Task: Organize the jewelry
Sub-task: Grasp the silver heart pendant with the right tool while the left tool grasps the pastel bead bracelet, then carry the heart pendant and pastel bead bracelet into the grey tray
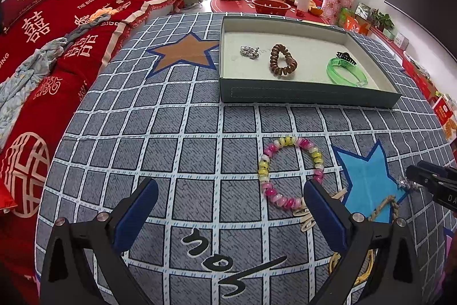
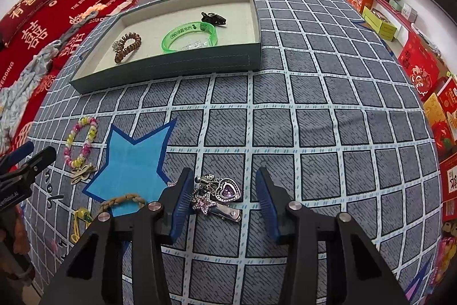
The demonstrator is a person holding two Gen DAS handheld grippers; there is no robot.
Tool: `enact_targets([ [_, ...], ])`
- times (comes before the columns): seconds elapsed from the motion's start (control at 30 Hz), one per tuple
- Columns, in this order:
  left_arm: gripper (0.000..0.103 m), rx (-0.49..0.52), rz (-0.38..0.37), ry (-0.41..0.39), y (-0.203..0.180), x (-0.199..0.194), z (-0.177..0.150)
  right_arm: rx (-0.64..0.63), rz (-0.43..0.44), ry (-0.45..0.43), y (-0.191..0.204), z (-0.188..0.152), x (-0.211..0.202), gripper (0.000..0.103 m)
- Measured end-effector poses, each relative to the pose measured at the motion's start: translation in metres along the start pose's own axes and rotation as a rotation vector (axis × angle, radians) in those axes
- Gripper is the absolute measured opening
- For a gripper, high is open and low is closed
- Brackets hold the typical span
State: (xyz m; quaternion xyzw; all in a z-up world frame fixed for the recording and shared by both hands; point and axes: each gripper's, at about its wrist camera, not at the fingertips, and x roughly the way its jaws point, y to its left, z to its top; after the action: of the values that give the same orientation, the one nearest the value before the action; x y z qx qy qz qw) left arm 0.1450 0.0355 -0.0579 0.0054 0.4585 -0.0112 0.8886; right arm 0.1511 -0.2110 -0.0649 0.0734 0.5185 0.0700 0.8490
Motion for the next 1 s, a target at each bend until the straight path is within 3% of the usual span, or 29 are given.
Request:
enact_targets([
  [0.27, 0.098, 0.047, -0.021, 0.035, -0.014, 0.019, 0.006, -0.034, 0.002, -0.004, 0.011, -0.004, 0.0, 0.046],
  [0.33, 0.09, 0.057, -0.024, 0.045, -0.018, 0.022, 0.006, -0.035, -0.012, -0.002, 0.011, -0.004, 0.0, 0.035],
  [0.43, 0.089, 0.064, -0.04, 0.059, -0.021, 0.026, 0.006, -0.033, -0.024, -0.01, 0.008, -0.005, -0.001, 0.023],
  [0.6, 0.08, 0.085, -0.043, 0.057, -0.026, 0.027, 0.006, -0.024, -0.012, -0.022, 0.001, -0.006, -0.004, 0.02],
  [0.73, 0.062, 0.103, -0.072, 0.05, -0.03, 0.024, 0.006, -0.013, 0.005, -0.04, -0.003, -0.006, -0.01, 0.02],
  [0.77, 0.048, 0.11, -0.076, 0.044, -0.031, 0.023, 0.005, -0.008, 0.01, -0.045, -0.004, -0.006, -0.012, 0.02],
  [0.87, 0.022, 0.121, -0.094, 0.04, -0.034, 0.021, 0.005, 0.002, 0.017, -0.057, -0.008, -0.004, -0.019, 0.02],
  [1.0, 0.022, 0.073, -0.174, 0.031, -0.026, 0.015, 0.004, 0.015, 0.03, -0.066, -0.012, -0.003, -0.026, 0.02],
])
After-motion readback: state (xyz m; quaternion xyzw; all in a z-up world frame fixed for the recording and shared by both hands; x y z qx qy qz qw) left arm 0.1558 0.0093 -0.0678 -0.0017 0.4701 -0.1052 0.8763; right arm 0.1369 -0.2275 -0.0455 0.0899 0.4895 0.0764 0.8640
